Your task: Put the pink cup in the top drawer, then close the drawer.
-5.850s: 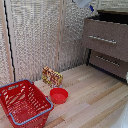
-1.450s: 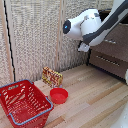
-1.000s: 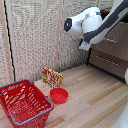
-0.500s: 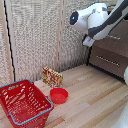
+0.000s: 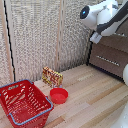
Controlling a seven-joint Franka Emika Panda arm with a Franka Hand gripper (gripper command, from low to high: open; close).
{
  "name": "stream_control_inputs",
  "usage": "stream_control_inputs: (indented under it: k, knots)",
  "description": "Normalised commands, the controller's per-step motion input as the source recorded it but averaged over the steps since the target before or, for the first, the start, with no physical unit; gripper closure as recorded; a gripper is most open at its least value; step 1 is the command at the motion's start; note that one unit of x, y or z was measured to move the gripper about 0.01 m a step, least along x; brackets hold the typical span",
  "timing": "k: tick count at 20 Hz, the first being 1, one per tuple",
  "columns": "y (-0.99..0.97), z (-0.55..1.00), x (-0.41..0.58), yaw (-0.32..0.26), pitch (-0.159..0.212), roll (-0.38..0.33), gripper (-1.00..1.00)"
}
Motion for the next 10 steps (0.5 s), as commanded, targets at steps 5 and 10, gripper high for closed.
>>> stream_control_inputs:
  k: [5, 10]
  knots:
    - [-0.51, 0.01, 0.085, 0.021, 0.005, 0.002, 1.0]
    - [-0.02, 0.07, 0.043, 0.004, 0.002, -0.001, -1.0]
